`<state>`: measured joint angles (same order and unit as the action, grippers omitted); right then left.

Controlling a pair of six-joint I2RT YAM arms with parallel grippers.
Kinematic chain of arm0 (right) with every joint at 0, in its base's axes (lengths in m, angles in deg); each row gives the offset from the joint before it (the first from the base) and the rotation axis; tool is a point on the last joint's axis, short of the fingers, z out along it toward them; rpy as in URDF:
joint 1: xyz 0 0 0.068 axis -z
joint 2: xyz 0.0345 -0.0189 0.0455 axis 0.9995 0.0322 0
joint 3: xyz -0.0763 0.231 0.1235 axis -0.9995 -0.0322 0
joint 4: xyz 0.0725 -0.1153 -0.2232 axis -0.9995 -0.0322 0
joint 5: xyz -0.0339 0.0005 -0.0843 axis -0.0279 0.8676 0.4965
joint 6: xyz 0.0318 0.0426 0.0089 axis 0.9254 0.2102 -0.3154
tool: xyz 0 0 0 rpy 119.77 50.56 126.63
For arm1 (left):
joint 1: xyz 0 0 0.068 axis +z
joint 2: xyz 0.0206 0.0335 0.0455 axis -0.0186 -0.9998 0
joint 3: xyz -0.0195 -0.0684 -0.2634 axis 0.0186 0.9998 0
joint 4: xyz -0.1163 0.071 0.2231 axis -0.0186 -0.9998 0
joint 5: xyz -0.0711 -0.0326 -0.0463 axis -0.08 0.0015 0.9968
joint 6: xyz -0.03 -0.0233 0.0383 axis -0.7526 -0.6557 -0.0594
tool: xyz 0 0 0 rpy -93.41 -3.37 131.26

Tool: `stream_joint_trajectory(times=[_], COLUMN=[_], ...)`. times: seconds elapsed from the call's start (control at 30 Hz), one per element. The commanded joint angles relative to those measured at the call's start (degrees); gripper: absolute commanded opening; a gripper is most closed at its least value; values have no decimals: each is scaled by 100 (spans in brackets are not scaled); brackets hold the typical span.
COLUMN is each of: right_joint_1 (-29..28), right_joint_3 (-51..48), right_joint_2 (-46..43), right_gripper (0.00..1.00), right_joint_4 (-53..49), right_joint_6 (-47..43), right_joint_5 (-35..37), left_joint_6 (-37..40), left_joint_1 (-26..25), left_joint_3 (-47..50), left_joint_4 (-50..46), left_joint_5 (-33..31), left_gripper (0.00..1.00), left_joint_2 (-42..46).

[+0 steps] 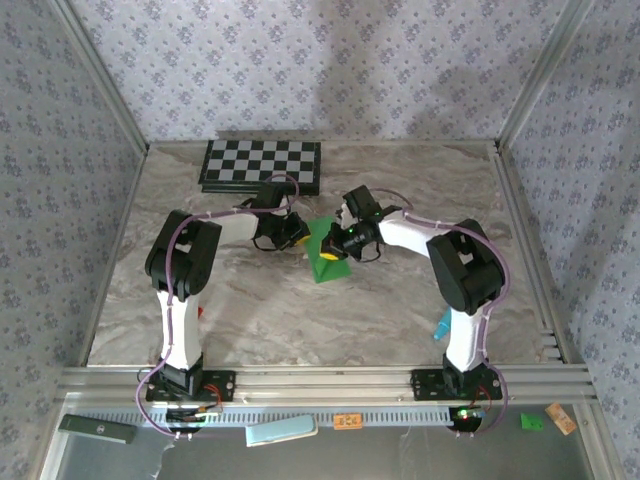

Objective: Fold a paper plane with a square sheet of paper (pick it up from the middle)
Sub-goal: Fold the triangle a second time at the center of the table.

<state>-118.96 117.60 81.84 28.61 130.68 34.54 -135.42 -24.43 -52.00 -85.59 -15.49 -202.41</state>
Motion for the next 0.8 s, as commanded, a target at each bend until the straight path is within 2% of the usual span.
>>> stream_joint_trajectory(times=[0.0, 0.77], right_joint_1=[-47, -147], right_joint_3=[139, 431], right_joint_2=[183, 653], right_gripper=[0, 0], right_joint_4=[148, 64], right_joint_6=[200, 140], right_joint_5=[124, 309], left_joint_6=[124, 137], left_joint_1=[-8, -8], left_joint_3=[-27, -17], left_joint_4=[-470, -480], left_joint_5=[-5, 44], left_gripper=[14, 14], left_joint_2=[-236, -276])
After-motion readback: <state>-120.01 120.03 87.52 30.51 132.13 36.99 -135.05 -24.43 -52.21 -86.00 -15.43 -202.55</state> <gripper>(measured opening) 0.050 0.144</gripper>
